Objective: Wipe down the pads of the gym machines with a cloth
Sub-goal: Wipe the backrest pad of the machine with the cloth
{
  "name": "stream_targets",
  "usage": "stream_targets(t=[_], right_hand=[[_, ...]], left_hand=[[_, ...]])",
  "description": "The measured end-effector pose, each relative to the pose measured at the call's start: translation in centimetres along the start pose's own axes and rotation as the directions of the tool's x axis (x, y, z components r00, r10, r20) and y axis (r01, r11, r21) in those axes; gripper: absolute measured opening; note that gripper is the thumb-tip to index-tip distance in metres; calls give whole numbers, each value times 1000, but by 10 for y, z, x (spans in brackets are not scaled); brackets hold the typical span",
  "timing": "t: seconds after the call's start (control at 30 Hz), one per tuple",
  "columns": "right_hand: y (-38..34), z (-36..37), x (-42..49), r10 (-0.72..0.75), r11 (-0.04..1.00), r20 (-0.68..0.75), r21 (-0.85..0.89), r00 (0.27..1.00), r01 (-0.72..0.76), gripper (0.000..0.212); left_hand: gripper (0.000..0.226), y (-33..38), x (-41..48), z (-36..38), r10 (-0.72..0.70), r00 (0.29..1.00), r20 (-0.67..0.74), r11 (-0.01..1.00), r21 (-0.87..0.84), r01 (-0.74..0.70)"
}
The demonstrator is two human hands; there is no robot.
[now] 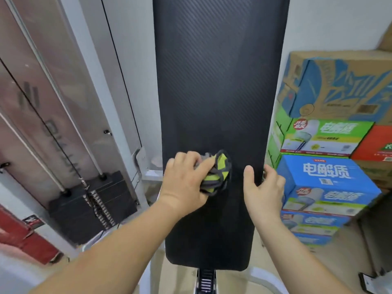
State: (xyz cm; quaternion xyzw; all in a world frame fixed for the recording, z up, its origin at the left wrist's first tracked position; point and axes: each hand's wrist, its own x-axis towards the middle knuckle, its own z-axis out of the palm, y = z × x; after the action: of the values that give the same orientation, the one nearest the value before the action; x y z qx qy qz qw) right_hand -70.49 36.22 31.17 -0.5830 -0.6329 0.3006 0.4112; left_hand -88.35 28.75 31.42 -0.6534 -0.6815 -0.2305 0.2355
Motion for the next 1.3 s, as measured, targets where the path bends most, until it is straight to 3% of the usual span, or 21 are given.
stream_targets(t=[0.1,0.17,0.23,0.3,0.33,0.4,0.6,0.73,0.8,0.9,0.97,1.03,1.1,1.17,1.23,1.27,1.3], right_hand=[[25,7,-7,-81,997,24,1,996,81,66],[30,10,-6,-113,994,30,12,993,112,68],[34,10,-3,-140,990,39,18,989,139,69],[39,12,-2,-192,981,21,4,981,192,68],[44,14,-3,-220,975,9,-12,975,220,68],[53,18,-5,-269,962,-13,-48,963,268,70],[64,30,-16,-311,950,-52,-53,949,308,74],[68,25,-22,-309,948,-19,74,951,310,71],[68,18,-24,-291,945,22,165,957,283,70],[67,4,-22,-252,953,49,188,967,238,57],[69,-4,-18,-248,953,54,194,967,234,50],[71,-6,-19,-259,953,77,183,963,241,45],[74,-7,-17,-292,951,87,134,953,279,41],[78,-8,-12,-308,949,96,101,946,299,42],[83,-10,-8,-321,945,111,108,941,310,40],[86,-11,-6,-324,943,114,112,939,312,38],[89,-12,-5,-319,945,123,115,940,306,37]], left_hand=[[78,-4,-50,23,259,955,141,961,65,-270],[72,-22,-27,10,330,939,94,930,140,-340],[69,-38,12,-15,172,980,-98,967,206,-149],[67,-50,44,-39,-70,954,-290,978,166,122],[66,-54,50,-42,-159,929,-334,973,104,204],[64,-52,41,-29,-219,913,-345,972,0,234],[59,-29,-93,63,-32,956,-291,999,-37,23],[60,-30,-152,82,307,950,-56,949,87,-302],[64,-43,-128,63,344,939,-19,926,169,-336],[64,-49,-57,17,2,971,-241,986,159,38],[61,-38,-22,6,-278,909,-310,957,-6,291],[64,-13,-17,16,-439,836,-328,898,-117,425],[70,19,-36,39,-312,884,-348,945,-12,328],[75,41,-60,62,71,968,-239,987,160,-32],[74,33,-45,61,418,904,-88,872,319,-372],[72,28,-25,52,460,885,-77,835,377,-401],[71,27,0,39,424,898,-116,839,425,-341]])
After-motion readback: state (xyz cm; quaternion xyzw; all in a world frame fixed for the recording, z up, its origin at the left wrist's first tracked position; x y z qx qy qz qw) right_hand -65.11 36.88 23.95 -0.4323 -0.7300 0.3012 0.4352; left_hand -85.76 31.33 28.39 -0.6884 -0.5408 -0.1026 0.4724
